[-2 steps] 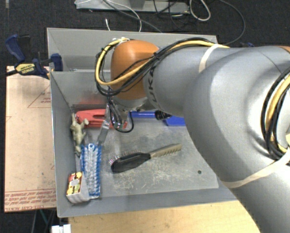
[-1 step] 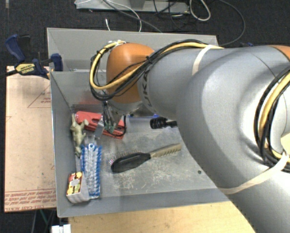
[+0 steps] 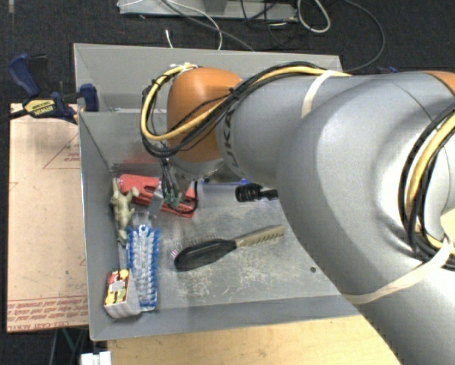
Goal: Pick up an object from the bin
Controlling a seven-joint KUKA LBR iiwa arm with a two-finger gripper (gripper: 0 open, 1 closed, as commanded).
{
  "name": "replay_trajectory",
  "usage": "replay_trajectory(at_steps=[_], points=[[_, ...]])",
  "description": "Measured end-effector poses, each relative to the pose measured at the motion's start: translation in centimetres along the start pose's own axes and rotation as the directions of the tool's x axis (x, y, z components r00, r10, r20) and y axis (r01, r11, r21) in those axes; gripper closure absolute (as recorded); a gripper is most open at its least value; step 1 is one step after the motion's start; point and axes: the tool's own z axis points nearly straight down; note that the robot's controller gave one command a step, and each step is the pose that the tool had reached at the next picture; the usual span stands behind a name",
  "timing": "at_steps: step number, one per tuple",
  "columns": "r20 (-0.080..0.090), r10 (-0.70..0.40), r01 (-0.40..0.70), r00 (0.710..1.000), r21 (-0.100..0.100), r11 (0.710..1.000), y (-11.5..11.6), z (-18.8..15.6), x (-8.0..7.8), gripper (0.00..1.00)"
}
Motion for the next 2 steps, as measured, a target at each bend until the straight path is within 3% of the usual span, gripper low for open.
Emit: replay_trajectory(at_steps=[1,2], points=[[-0.011,0.000,0.000,1.000,0.010,1.000,-0.3,-3.4,0.3,1.00],[-0.011,-0.001,0.001,1.000,0.009,1.000,-0.2,-6.7,0.3,1.00]])
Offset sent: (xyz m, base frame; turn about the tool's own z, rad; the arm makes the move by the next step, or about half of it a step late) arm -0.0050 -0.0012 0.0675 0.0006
